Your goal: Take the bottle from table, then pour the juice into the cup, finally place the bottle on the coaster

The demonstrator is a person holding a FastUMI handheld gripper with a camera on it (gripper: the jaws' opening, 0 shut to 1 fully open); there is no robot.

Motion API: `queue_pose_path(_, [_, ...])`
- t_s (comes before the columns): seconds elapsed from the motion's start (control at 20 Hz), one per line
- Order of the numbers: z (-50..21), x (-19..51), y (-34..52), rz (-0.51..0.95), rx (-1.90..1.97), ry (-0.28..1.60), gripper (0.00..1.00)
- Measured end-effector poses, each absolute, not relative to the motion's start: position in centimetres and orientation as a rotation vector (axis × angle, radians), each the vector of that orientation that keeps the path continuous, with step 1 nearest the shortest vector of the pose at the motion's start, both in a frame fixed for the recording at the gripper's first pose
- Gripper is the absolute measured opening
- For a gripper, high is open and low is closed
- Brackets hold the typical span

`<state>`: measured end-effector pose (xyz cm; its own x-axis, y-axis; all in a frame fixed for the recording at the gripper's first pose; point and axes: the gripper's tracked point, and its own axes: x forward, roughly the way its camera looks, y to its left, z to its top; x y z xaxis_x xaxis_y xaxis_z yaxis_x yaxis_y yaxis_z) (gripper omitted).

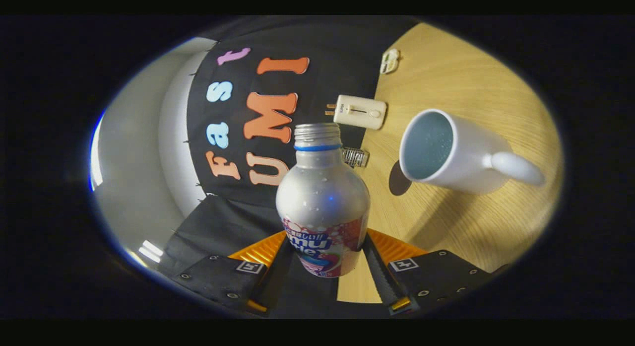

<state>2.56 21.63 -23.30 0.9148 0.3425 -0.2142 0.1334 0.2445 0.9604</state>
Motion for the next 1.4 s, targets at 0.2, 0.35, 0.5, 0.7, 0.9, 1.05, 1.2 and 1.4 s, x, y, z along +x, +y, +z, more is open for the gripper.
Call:
queue_pose_path(0.2, [-21.9,3.4,19.9,0.135,1.08,0.361,0.77])
queue_pose_path(0.35, [-20.7,4.5,19.2,0.133,0.938,0.333,0.77])
queue_pose_path(0.5, [-20.5,5.4,18.8,0.123,0.794,0.331,0.77])
queue_pose_path(0.7, [-19.8,8.0,18.6,0.089,0.655,0.318,0.77])
queue_pose_path(0.9, [-19.5,10.2,18.7,0.072,0.484,0.302,0.77])
queue_pose_path(1.05, [-19.9,11.9,18.9,0.053,0.357,0.301,0.77])
queue_pose_path(1.2, [-22.1,13.4,18.7,-0.008,0.262,0.34,0.77])
queue_pose_path(1.4, [-24.9,15.5,19.3,-0.032,0.112,0.373,0.77])
